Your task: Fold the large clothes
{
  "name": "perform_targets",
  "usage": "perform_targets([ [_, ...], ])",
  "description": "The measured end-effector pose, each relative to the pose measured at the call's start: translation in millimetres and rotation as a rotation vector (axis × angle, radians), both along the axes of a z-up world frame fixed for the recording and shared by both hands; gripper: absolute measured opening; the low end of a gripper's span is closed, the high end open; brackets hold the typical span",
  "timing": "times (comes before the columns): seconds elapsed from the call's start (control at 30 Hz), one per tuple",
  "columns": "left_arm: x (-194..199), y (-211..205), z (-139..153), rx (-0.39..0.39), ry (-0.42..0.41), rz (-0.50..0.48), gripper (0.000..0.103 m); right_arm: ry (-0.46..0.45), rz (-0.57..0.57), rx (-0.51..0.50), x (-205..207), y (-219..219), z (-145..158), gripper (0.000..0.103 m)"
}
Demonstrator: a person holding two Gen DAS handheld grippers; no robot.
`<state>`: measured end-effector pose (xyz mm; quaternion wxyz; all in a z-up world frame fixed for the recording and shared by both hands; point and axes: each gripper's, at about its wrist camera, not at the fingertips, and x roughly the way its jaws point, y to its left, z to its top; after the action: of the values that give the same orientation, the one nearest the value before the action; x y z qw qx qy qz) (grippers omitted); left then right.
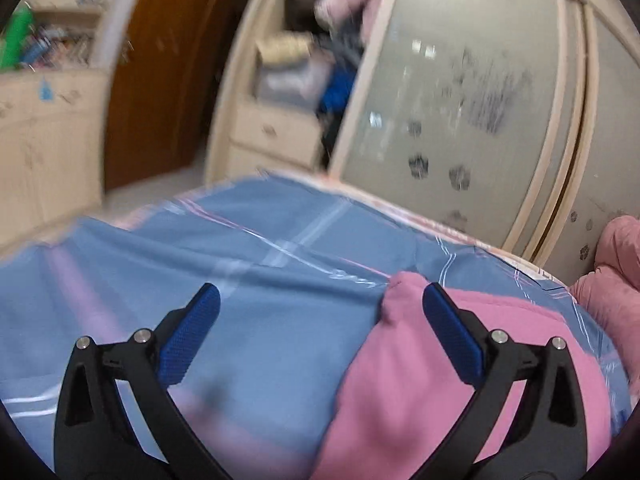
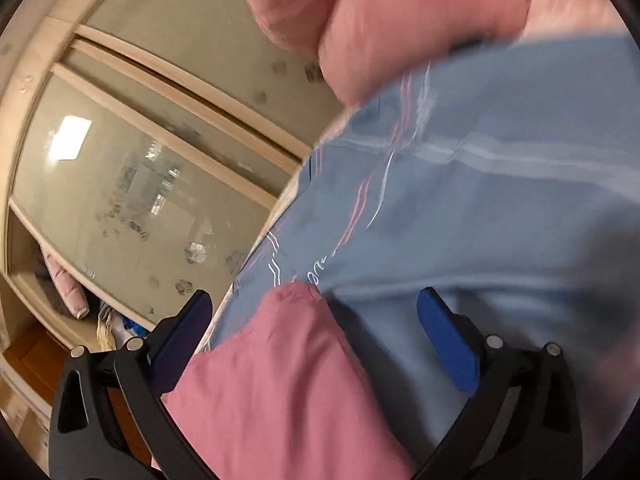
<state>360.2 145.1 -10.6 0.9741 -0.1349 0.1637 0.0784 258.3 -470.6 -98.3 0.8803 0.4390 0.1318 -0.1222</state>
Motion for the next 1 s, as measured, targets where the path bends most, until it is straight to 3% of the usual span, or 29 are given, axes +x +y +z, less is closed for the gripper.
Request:
perform_targets([
  [0.17,-144.9,-3.1,-11.6,0.188,-0.091,0.037,0.101,0.121,0.021,-0.304,-140.8,75.4,30.7,0.102],
  [0.2,-169.6,-11.3,-11.9,0.222,-0.068,0.049,0.101,0.137,0.027,-0.343,-163.0,88.4,33.5,0.102],
  [0.33,-232.4,-33.7,-20.0,0.197,0.019,-0.066,0.101,0.204,0.053,-0.505,-248.0,147.6,26.6,0.102],
  [0.53,-311.4,-78.1,-57.2,0.204,0.089,-0.184,0.101,0.202,0.064,-0.797,-305.2,218.4,21.8,0.102],
  [0.7,-356.8,-95.3,-66.0,0.233,0.058,-0.21,0.101,0.168,0.13,-0.82,-323.7,238.5,18.1,0.102],
  [0.83,-371.0,-93.4,-72.5,0.222,0.062,-0.215,0.101,0.128,0.135,-0.766,-335.2,244.2,15.1,0.102],
  [1.0,-383.9,-95.8,-79.0,0.268,0.067,-0.23,0.101,0.136,0.159,-0.799,-332.8,260.8,10.9,0.102],
])
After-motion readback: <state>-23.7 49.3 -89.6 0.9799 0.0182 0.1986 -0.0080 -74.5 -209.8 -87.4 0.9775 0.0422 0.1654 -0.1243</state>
